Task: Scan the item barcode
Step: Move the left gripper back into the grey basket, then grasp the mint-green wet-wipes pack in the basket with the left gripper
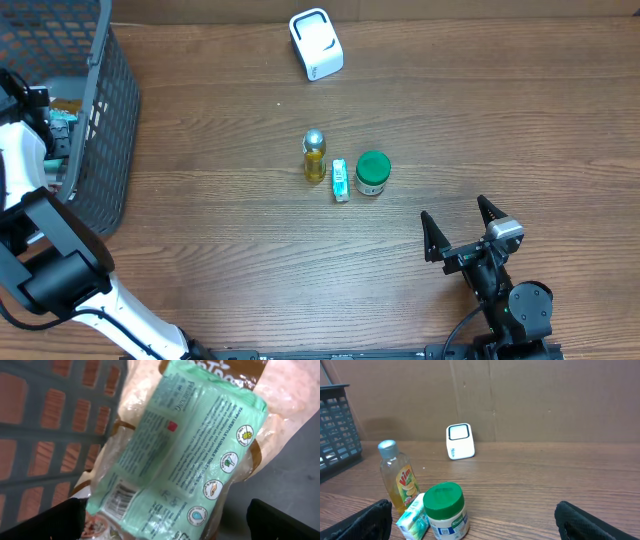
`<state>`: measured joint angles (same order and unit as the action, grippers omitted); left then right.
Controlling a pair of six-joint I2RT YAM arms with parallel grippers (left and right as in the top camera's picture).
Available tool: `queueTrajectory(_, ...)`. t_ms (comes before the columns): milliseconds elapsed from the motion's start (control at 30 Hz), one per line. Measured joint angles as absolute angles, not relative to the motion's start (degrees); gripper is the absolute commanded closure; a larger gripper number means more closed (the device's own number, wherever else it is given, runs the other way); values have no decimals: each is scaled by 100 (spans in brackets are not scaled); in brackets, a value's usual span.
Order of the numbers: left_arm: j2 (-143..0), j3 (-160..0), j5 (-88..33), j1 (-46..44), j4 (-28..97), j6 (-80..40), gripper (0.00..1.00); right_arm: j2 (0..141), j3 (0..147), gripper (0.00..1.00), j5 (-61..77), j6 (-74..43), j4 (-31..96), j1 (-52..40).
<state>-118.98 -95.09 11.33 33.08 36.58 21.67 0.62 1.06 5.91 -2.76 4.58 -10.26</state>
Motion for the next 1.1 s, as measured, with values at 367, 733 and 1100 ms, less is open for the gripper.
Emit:
queueTrajectory(367, -12239, -9509, 934, 3514, 3599, 2296, 0, 62, 106, 0, 591, -279, 458, -1026)
queueTrajectory(733, -12407, -9542, 558, 3675, 3592, 2311, 11, 62, 106, 0, 593, -276, 458, -1026)
queueTrajectory(1100, -12516, -9719, 530, 3640, 3621, 2322, 75, 62, 106, 0, 593, -276, 458, -1026)
